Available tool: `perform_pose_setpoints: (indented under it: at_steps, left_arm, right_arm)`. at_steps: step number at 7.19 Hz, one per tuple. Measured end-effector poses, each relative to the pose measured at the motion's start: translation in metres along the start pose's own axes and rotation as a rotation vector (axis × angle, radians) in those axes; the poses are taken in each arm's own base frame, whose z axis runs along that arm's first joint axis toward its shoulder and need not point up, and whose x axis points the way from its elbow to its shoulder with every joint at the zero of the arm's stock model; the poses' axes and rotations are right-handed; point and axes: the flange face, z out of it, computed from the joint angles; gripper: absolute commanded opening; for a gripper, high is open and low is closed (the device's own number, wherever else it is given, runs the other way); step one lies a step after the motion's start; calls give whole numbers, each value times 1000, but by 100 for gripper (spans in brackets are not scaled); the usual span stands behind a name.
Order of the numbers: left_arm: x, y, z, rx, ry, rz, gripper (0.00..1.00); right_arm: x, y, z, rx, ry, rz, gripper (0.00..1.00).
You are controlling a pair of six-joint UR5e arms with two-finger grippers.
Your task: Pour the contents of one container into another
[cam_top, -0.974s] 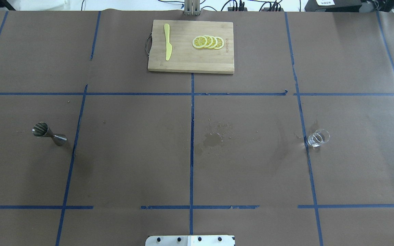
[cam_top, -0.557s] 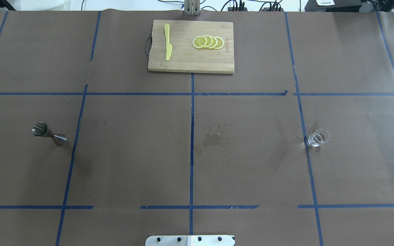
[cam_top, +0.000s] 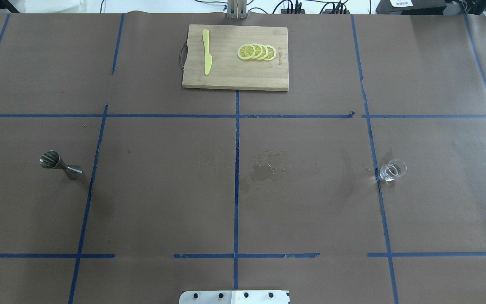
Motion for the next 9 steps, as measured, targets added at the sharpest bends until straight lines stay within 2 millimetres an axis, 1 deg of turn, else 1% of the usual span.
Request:
perform_pose_setpoints:
  at_steps: [1,4,5,6,7,9]
  left_arm:
    - [3,28,4,31,4,-57,100]
    - [37,117,56,104,-68,-214,100]
    - [44,144,66,133,-90,-238,100]
    - [47,163,72,168,-108,-240,100]
    - [50,177,77,210,-123,-229,100]
    - [55,198,91,312,-170,-195,100]
  right_arm:
    - [1,1,1,-2,1,1,100]
    - [2,3,2,-5,0,4,100]
    - [2,3,2,-6,-2,5,100]
    - [2,3,2,-6,-4,6,100]
    - [1,3,2,-7,-11,7,100]
    - [-2,4,2,-11,-35,7,100]
